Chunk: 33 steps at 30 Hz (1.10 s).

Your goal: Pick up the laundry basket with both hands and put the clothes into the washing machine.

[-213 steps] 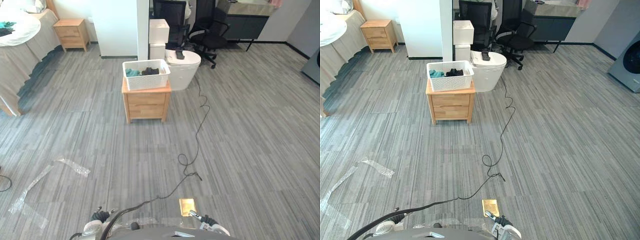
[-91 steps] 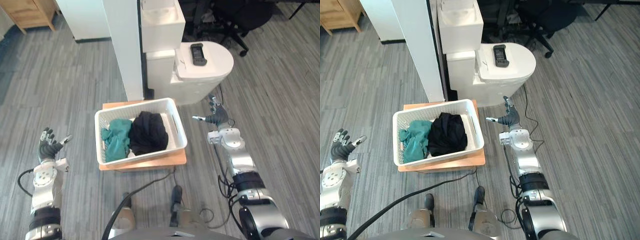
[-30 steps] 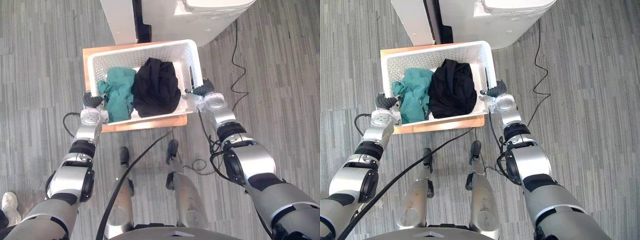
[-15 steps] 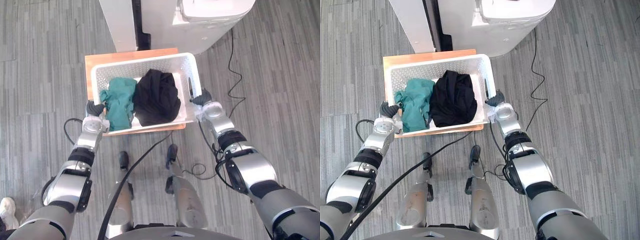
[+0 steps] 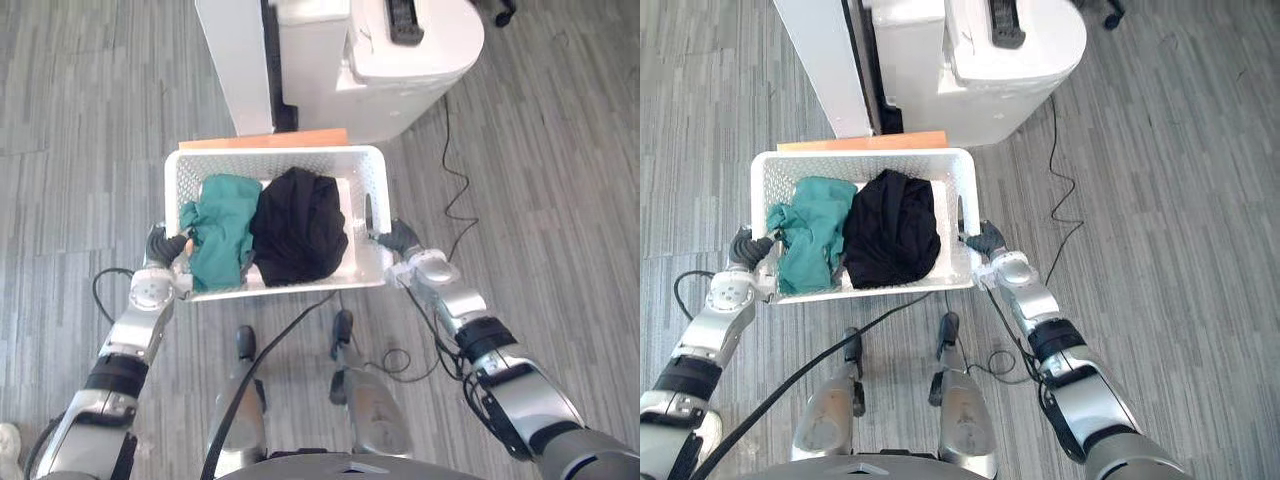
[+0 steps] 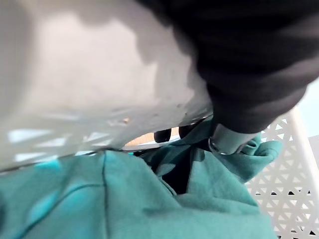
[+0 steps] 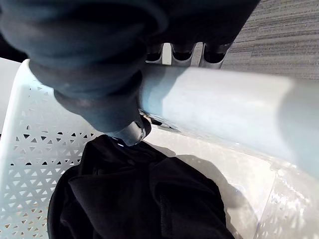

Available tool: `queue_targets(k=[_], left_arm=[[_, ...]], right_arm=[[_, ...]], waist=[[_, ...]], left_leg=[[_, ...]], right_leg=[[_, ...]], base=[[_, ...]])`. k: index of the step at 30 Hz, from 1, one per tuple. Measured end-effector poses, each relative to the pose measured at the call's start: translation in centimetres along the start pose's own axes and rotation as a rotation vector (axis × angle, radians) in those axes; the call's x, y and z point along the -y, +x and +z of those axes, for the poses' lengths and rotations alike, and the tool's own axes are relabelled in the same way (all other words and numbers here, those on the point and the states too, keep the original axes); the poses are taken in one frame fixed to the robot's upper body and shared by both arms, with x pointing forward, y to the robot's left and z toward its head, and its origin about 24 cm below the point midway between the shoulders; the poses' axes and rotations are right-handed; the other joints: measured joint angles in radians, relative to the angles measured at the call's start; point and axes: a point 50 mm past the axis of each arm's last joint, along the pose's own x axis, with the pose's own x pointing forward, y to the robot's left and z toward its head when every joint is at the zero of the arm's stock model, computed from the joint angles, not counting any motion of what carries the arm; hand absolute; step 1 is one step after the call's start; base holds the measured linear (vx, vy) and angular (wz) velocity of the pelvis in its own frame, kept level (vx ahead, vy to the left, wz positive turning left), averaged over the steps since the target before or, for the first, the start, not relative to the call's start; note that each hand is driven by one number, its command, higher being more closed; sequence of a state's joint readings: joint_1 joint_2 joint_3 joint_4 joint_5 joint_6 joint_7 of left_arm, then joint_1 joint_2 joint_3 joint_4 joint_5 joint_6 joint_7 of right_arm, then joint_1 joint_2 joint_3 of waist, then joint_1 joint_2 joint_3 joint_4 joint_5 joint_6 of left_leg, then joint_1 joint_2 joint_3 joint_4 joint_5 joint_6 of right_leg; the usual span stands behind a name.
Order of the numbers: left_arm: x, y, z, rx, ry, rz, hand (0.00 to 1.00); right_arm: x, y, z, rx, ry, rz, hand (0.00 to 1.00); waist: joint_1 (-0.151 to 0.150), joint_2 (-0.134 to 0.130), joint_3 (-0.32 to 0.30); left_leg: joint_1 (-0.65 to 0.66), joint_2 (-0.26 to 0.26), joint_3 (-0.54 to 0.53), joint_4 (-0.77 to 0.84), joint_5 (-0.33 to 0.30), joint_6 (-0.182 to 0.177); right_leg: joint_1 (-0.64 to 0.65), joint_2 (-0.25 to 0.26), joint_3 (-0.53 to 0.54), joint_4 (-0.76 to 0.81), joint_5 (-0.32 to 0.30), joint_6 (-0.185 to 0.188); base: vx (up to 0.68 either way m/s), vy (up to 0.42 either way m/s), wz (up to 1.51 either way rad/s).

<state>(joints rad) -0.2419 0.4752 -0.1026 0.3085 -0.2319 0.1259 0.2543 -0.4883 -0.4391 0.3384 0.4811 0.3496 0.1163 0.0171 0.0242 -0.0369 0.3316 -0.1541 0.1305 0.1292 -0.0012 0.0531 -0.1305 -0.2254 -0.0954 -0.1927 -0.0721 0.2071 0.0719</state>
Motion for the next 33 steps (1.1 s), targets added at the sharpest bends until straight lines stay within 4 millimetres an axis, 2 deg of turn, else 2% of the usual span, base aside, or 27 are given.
queue_targets(k=[3,9,18,22,24,26,28,30,32,33], left_arm=[[-0.5,-2.6,-2.0,-0.034,-0.021,-0.021,1.00],[-1.5,-5.9,-4.6,-0.101,-0.051,-0.030,1.00],[-1.0,-8.7,-7.0,-0.196,-0.139,-0.026,1.00],[-0.7,-9.5,-7.9,-0.230,-0.161,-0.022,1.00],[-0.5,-9.7,-8.1,-0.240,-0.175,-0.016,1.00],[-0.1,-9.8,-8.3,-0.252,-0.202,-0.011,1.00],[0.4,-10.0,-8.8,-0.272,-0.222,-0.009,1.00],[0.9,-10.1,-9.1,-0.288,-0.236,-0.017,1.00],[0.7,-10.2,-9.4,-0.303,-0.227,-0.009,1.00],[0.5,-10.3,-9.6,-0.307,-0.230,-0.002,1.00]], right_arm=[[-0.2,-2.3,-1.3,0.003,0.031,0.060,1.00],[-1.0,-5.2,-2.9,-0.007,0.076,0.131,1.00],[-1.3,-6.6,-4.7,-0.083,0.141,0.175,1.00],[-1.5,-6.9,-5.3,-0.110,0.145,0.181,1.00],[-1.5,-7.0,-5.5,-0.123,0.141,0.186,1.00],[-1.5,-7.0,-5.6,-0.130,0.139,0.190,1.00],[-1.3,-7.1,-5.6,-0.134,0.133,0.188,1.00],[-1.0,-7.1,-5.7,-0.141,0.124,0.181,1.00],[-1.5,-7.0,-5.9,-0.147,0.145,0.186,1.00],[-1.6,-6.8,-5.9,-0.149,0.148,0.187,1.00]], waist=[[0.001,-0.001,-0.060],[0.004,-0.003,-0.153],[0.005,-0.002,-0.225],[0.005,0.002,-0.235],[-0.001,0.013,-0.248],[-0.001,0.041,-0.246],[-0.003,0.060,-0.244],[0.004,0.089,-0.227],[0.019,0.083,-0.230],[0.031,0.094,-0.224]], left_leg=[[0.037,0.002,-0.002,0.009,-0.023,0.001],[0.080,0.005,0.005,0.027,-0.057,0.002],[0.128,0.005,0.017,0.026,-0.068,-0.002],[0.135,0.031,0.018,0.094,-0.111,-0.012],[0.099,0.057,-0.002,0.181,-0.151,-0.017],[0.043,0.091,-0.044,0.317,-0.208,-0.015],[0.011,0.099,-0.050,0.371,-0.213,-0.010],[-0.026,0.107,-0.049,0.435,-0.200,-0.009],[-0.002,0.086,-0.052,0.367,-0.170,-0.016],[-0.012,0.085,-0.053,0.499,-0.242,-0.023]], right_leg=[[0.047,0.002,-0.005,-0.008,-0.010,0.003],[0.095,0.002,-0.002,-0.008,-0.032,0.010],[0.131,0.005,0.009,-0.008,-0.044,0.015],[0.159,0.023,0.013,0.011,-0.062,0.006],[0.165,0.041,0.000,0.030,-0.076,-0.004],[0.189,0.070,-0.028,0.029,-0.083,-0.015],[0.190,0.076,-0.049,0.045,-0.090,-0.021],[0.174,0.078,-0.066,0.104,-0.125,-0.033],[0.139,0.047,-0.060,0.132,-0.141,-0.042],[0.124,0.048,-0.055,0.143,-0.133,-0.052]], base=[[0.10,0.034,0.02],[0.05,0.018,-0.02],[0.00,-0.004,-0.03],[0.01,-0.014,-0.06],[-0.01,-0.031,0.11],[-0.04,-0.016,0.26],[-0.06,-0.002,0.35],[-0.14,-0.003,0.37],[-0.16,0.029,0.09],[-0.17,0.061,-0.24]])
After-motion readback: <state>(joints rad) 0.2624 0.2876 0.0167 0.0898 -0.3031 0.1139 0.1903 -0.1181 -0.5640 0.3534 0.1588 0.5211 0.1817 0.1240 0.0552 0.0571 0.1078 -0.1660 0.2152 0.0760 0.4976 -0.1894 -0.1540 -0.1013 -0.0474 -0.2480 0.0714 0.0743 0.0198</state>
